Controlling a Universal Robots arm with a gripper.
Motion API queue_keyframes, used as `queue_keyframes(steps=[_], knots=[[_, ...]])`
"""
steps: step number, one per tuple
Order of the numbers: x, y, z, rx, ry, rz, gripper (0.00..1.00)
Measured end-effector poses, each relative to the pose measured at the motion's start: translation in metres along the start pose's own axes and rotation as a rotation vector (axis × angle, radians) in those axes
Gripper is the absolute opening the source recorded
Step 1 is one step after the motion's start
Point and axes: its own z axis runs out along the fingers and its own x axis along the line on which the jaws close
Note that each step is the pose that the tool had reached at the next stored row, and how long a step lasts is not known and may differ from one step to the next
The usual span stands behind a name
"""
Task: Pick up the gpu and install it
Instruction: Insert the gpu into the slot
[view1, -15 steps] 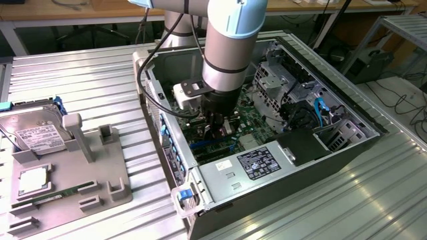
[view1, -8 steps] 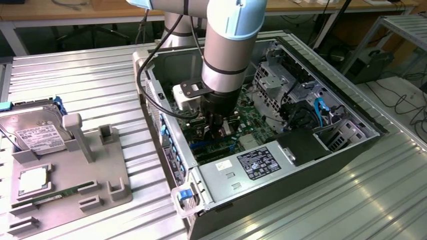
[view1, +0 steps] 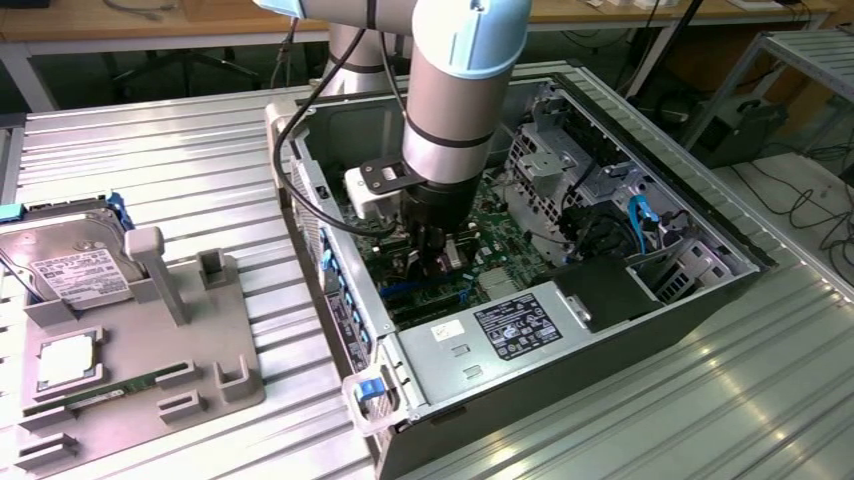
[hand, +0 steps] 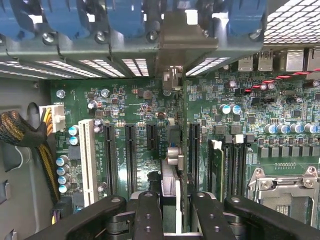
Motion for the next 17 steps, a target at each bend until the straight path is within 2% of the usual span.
queue_keyframes(steps=[4,9,14,17], knots=[[0.0,0.0002,0.0021,-0.0001,0.0001,0.001,0.28],[0.0,0.0006,0.0111,-0.0043,0.0001,0.001,0.28],[0.0,0.0006,0.0114,-0.0049,0.0005,0.001,0.28],[0.0,0.0027,0.0155,-0.0054,0.0019,0.001,0.28]])
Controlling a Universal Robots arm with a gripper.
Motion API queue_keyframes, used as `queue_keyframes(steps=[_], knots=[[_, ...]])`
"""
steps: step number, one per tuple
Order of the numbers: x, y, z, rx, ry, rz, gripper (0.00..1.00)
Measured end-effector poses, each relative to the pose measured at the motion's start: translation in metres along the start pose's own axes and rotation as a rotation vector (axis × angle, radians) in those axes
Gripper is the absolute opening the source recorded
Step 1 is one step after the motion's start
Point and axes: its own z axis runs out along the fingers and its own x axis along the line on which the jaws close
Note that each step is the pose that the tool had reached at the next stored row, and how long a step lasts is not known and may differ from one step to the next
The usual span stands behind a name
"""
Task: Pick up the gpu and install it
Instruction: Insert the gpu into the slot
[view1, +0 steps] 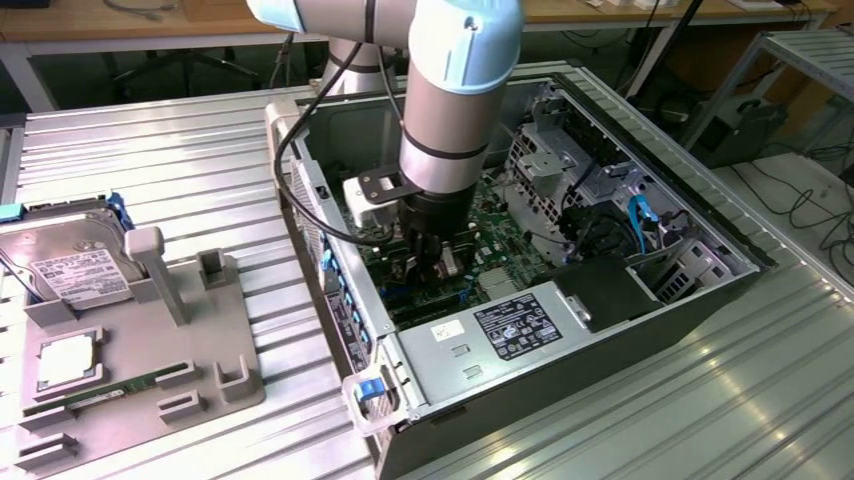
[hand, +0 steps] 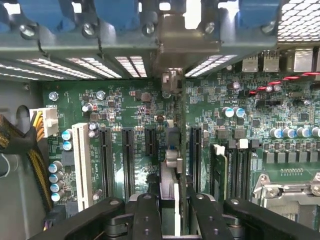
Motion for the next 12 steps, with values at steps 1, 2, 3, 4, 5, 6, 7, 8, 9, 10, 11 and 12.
queue_keyframes(steps=[1,2,3,4,5,6,7,8,9,10,11,12], knots=[[0.0,0.0014,0.0019,0.0002,-0.0007,0.0,0.28],[-0.0001,0.0015,0.0039,0.0005,-0.0015,0.0,0.28],[-0.0001,0.0016,0.004,0.0005,-0.0015,0.0,0.28],[-0.0001,0.0016,0.004,0.0005,-0.0014,0.0,0.28],[-0.0001,0.0016,0.004,0.0005,-0.0014,0.0,0.28],[-0.0001,0.0016,0.004,0.0005,-0.0014,0.0,0.28],[-0.0001,0.0016,0.0041,0.0005,-0.0015,0.0,0.28],[-0.0001,0.0016,0.0041,0.0009,-0.0016,0.0,0.28],[-0.0003,0.0015,0.0043,0.0016,-0.003,0.0,0.28],[-0.0005,0.0015,0.0048,0.0037,-0.0047,0.0,0.29],[-0.0004,0.0016,0.0026,0.0045,-0.0028,0.0,0.29],[-0.0004,0.0015,-0.0004,0.0049,-0.0015,0.0,0.35]])
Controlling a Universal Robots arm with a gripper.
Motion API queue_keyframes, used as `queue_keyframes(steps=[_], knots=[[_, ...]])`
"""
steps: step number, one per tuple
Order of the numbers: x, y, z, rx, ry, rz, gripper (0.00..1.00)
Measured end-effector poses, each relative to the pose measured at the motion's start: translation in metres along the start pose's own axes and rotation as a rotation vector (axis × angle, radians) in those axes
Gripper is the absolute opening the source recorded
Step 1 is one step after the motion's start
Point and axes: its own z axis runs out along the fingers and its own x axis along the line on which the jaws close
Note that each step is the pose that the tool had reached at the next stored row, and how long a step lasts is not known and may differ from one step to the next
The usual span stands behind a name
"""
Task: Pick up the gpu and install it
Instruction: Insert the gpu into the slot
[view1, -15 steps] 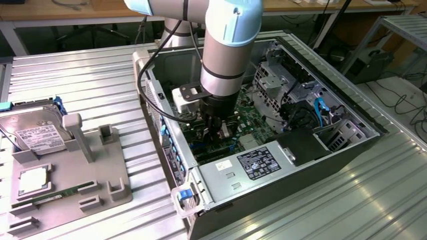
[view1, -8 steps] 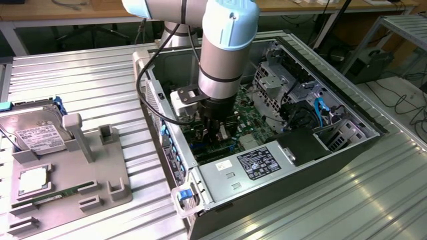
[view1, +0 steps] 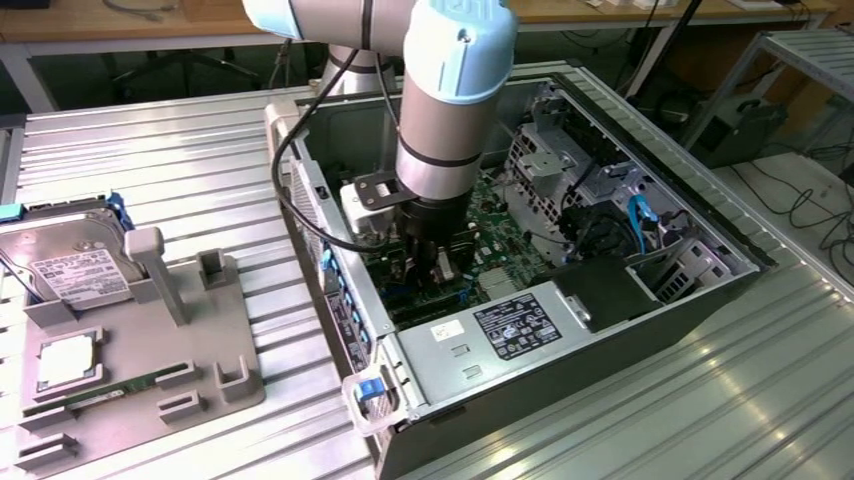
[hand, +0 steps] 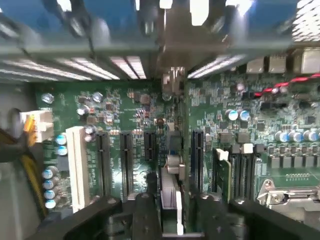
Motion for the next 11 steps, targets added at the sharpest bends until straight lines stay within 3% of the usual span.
queue_keyframes(steps=[11], knots=[[-0.001,-0.0024,-0.0514,0.0023,-0.0003,0.0,0.35]])
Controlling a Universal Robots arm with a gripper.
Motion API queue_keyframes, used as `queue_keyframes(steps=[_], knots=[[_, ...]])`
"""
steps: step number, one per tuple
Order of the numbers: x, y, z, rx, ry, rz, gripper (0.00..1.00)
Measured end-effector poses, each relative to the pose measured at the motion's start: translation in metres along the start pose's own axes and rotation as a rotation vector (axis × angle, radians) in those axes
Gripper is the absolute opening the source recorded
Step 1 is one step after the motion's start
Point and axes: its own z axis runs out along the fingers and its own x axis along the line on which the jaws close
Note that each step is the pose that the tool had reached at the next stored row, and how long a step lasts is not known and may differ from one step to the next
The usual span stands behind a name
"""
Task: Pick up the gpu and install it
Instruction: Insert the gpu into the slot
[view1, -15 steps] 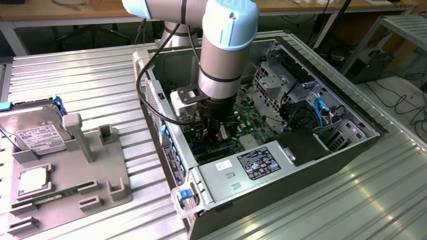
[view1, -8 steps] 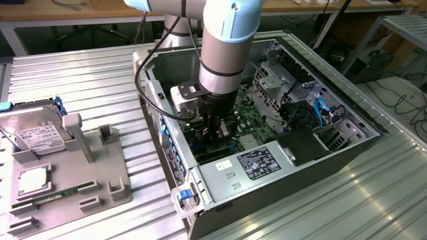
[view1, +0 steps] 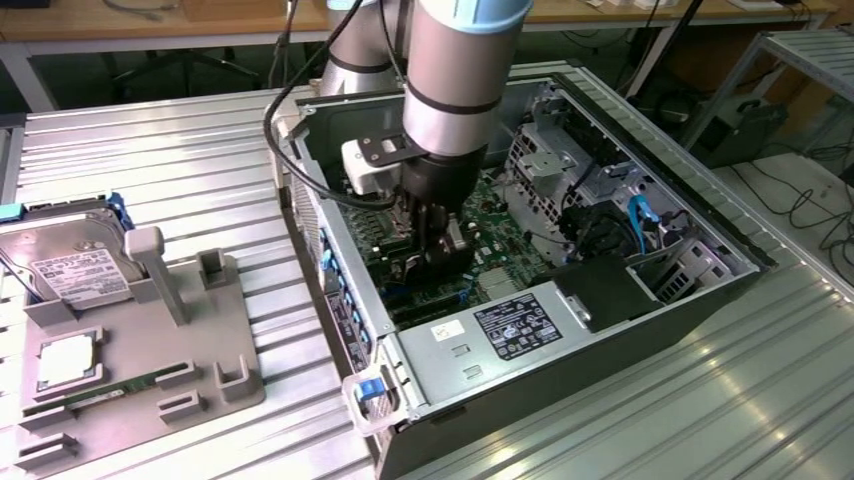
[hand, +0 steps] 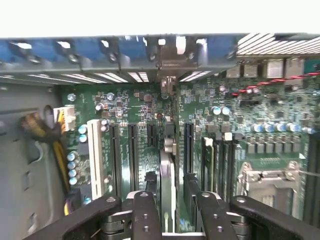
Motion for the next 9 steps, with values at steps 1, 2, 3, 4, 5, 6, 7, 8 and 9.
queue_keyframes(steps=[1,2,3,4,5,6,7,8,9], knots=[[-0.0001,-0.0002,-0.0045,0.0,0.0,0.0,0.35],[-0.0002,-0.0006,-0.0083,0.0,-0.0001,0.0,0.35],[-0.0002,-0.0008,-0.0088,0.0,-0.0004,0.0,0.35],[-0.0002,-0.0008,-0.0088,0.0001,-0.0005,0.0,0.35],[-0.0002,-0.0008,-0.0087,0.0001,-0.0006,0.0,0.35],[-0.0002,-0.0008,-0.0088,0.0,-0.0004,0.0,0.34],[-0.0002,-0.0008,-0.0088,0.0,-0.0005,0.0,0.27],[-0.0002,-0.0008,-0.0088,0.0,-0.0004,0.0,0.27],[-0.0002,-0.0008,-0.0088,0.0,-0.0004,0.0,0.27]])
